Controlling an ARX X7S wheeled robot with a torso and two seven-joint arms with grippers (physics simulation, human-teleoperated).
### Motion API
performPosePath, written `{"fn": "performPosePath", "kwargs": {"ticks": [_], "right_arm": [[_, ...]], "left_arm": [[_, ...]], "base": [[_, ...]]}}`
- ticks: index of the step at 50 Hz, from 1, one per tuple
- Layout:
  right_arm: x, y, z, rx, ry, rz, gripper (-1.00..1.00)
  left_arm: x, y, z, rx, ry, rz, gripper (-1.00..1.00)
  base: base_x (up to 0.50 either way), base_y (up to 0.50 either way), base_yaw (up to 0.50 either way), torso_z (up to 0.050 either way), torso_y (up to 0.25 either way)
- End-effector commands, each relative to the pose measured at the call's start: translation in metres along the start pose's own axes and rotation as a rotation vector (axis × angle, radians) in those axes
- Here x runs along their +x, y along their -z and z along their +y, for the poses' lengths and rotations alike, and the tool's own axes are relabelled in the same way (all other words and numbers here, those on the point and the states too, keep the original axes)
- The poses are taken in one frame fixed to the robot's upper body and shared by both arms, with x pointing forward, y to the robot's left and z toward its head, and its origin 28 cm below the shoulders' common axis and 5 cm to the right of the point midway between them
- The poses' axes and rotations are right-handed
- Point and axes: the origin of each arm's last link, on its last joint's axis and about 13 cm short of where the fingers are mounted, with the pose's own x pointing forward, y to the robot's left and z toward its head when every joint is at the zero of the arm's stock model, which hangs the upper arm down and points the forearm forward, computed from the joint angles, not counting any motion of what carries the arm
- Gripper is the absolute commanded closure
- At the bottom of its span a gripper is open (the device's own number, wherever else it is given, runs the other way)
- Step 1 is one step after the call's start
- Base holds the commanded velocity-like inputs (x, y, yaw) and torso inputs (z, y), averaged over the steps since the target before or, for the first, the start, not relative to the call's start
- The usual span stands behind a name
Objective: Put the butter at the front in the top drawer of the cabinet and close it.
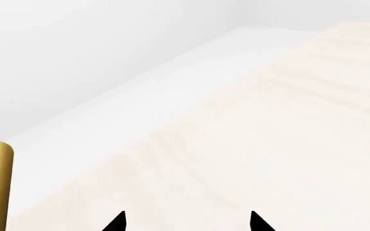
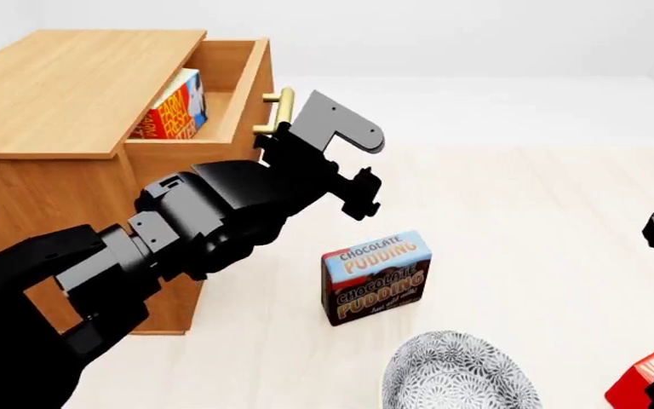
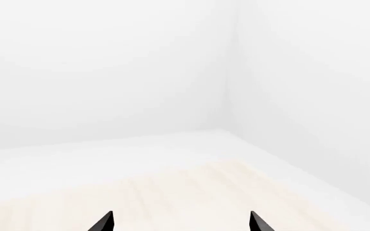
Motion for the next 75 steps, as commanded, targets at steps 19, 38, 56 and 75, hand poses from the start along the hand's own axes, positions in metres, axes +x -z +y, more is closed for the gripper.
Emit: {"fn": "performPosePath", "kwargs": {"ticks": [19, 38, 56, 75], "right_arm": [[0.0, 0.002, 0.003, -0.002, -0.002, 0.0, -1.0], [0.005, 0.005, 0.008, -0.01, -0.016, 0.006, -1.0], [0.01, 0.007, 0.016, -0.007, -0.039, 0.011, -1.0], [0.012, 0.008, 0.019, 0.0, -0.053, 0.012, -1.0]], "left_arm": [[-0.02, 0.03, 0.069, -0.03, -0.307, 0.091, -1.0], [-0.03, 0.046, 0.099, -0.067, -0.409, 0.126, -1.0], [-0.039, 0.055, 0.116, -0.103, -0.469, 0.141, -1.0], [-0.064, 0.055, 0.135, -0.112, -0.557, 0.144, -1.0]], "base": [[0.01, 0.0, 0.0, 0.0, 0.0], [0.01, 0.0, 0.0, 0.0, 0.0], [0.01, 0.0, 0.0, 0.0, 0.0], [0.01, 0.0, 0.0, 0.0, 0.0]]}}
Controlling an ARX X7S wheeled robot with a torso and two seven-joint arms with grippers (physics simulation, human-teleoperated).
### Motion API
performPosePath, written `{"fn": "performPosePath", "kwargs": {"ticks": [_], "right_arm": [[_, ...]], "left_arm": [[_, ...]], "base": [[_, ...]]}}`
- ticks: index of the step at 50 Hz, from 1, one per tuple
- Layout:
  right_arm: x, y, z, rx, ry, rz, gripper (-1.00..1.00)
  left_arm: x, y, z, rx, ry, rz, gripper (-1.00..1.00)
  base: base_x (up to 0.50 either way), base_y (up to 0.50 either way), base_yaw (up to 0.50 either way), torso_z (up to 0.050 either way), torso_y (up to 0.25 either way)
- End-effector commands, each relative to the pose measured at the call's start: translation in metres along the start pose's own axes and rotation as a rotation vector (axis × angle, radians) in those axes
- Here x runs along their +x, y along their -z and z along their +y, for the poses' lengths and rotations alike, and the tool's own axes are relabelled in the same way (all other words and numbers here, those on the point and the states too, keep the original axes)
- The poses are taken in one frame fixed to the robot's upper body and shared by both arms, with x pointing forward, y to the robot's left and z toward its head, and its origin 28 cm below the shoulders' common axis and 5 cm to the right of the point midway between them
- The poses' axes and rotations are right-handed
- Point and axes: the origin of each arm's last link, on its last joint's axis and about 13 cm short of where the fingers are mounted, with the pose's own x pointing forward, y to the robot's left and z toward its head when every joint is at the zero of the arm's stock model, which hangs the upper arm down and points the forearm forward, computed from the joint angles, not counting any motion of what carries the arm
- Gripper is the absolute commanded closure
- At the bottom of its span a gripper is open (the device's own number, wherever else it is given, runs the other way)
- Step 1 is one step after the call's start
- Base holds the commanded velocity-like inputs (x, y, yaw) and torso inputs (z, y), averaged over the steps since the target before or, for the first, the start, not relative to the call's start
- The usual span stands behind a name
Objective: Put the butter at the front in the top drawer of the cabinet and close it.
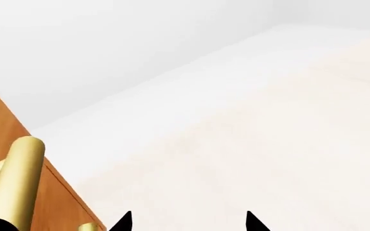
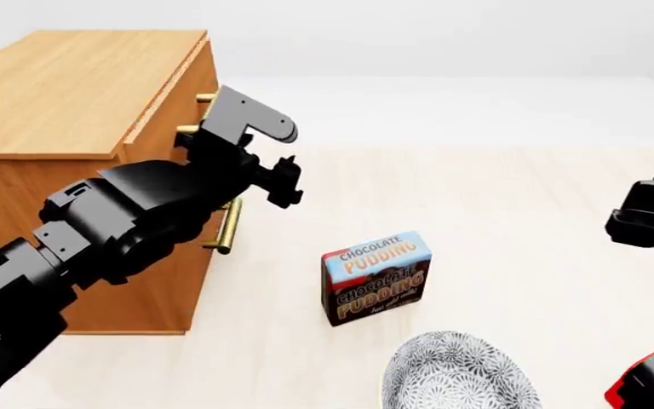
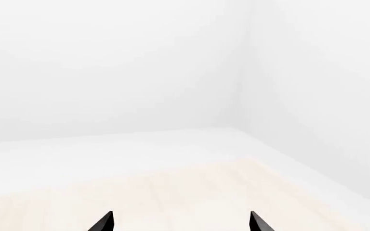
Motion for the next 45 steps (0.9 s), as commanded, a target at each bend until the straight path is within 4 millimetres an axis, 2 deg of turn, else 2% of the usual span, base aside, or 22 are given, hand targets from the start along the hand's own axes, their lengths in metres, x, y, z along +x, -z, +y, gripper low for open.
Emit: {"fn": "performPosePath", "kwargs": {"ticks": [1, 17, 22, 45], "right_arm": [[0.001, 0.0, 0.003, 0.006, -0.009, -0.003, -1.0], [0.003, 0.004, 0.006, 0.019, -0.027, -0.003, -1.0], [0.006, 0.007, 0.008, 0.024, -0.034, 0.0, -1.0], [0.007, 0.019, 0.007, 0.061, -0.037, 0.016, -1.0]], "left_arm": [[-0.02, 0.025, 0.076, -0.075, -0.428, 0.128, -1.0], [-0.044, 0.031, 0.1, -0.129, -0.63, 0.121, -1.0], [-0.053, 0.034, 0.101, -0.142, -0.654, 0.111, -1.0], [-0.115, 0.052, 0.031, -0.058, -0.341, 0.042, -1.0]], "base": [[0.01, 0.0, 0.0, 0.0, 0.0], [0.0, 0.0, 0.0, 0.0, 0.003], [0.0, 0.0, 0.0, 0.0, 0.009], [0.0, 0.0, 0.0, 0.0, 0.005]]}}
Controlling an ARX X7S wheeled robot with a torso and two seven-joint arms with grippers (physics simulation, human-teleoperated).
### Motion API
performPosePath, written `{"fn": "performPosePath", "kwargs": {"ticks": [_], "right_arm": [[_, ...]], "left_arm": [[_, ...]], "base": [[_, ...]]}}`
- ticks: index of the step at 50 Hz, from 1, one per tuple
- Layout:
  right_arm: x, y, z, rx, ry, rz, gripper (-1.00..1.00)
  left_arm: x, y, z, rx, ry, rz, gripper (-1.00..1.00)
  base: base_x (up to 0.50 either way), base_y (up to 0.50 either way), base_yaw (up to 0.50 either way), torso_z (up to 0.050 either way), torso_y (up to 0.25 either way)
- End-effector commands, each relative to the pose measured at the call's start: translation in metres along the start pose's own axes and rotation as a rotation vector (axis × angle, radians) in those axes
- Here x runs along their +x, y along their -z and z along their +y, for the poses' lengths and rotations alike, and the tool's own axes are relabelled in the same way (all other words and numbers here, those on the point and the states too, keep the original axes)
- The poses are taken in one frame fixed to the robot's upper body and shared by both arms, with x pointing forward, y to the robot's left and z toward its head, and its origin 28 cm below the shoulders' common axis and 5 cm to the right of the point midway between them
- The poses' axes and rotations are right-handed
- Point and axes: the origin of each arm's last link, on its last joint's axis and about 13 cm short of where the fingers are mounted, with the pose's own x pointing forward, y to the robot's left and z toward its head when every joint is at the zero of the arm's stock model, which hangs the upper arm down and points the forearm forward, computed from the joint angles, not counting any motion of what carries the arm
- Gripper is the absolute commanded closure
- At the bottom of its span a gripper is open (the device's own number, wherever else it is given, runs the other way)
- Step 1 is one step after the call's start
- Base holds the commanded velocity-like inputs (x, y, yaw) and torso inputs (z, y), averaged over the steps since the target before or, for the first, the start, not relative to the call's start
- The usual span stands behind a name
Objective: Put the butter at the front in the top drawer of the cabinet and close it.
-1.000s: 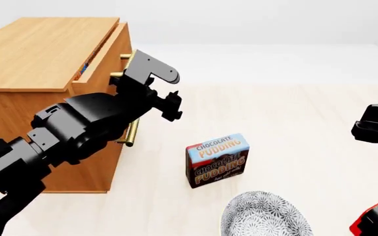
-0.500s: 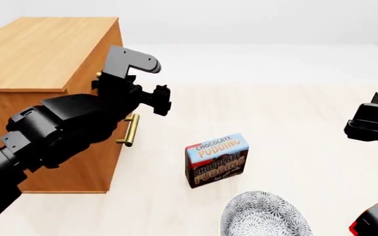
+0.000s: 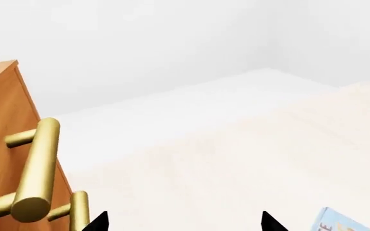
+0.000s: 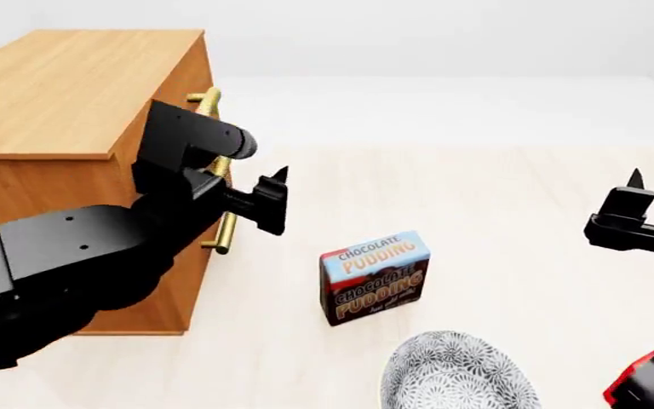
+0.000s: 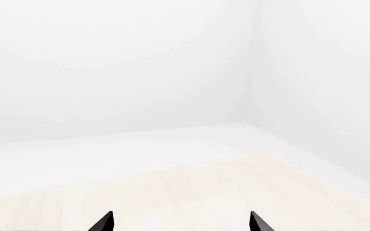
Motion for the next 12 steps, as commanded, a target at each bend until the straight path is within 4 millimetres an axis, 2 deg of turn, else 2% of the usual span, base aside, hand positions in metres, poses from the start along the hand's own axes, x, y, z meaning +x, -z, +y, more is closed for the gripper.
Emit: {"fn": "performPosePath", "kwargs": {"ticks": [1, 12], "right_arm": [[-0.001, 0.003, -0.002, 0.015, 0.0, 0.004, -1.0], [-0.003, 0.001, -0.001, 0.018, -0.004, -0.003, -1.0]], "left_arm": [[-0.041, 0.036, 0.054, 0.136, -0.361, 0.124, -1.0], [-0.083, 0.035, 0.023, 0.116, -0.237, 0.036, -1.0]], "base": [[0.0, 0.0, 0.0, 0.0, 0.011], [0.0, 0.0, 0.0, 0.0, 0.003]]}}
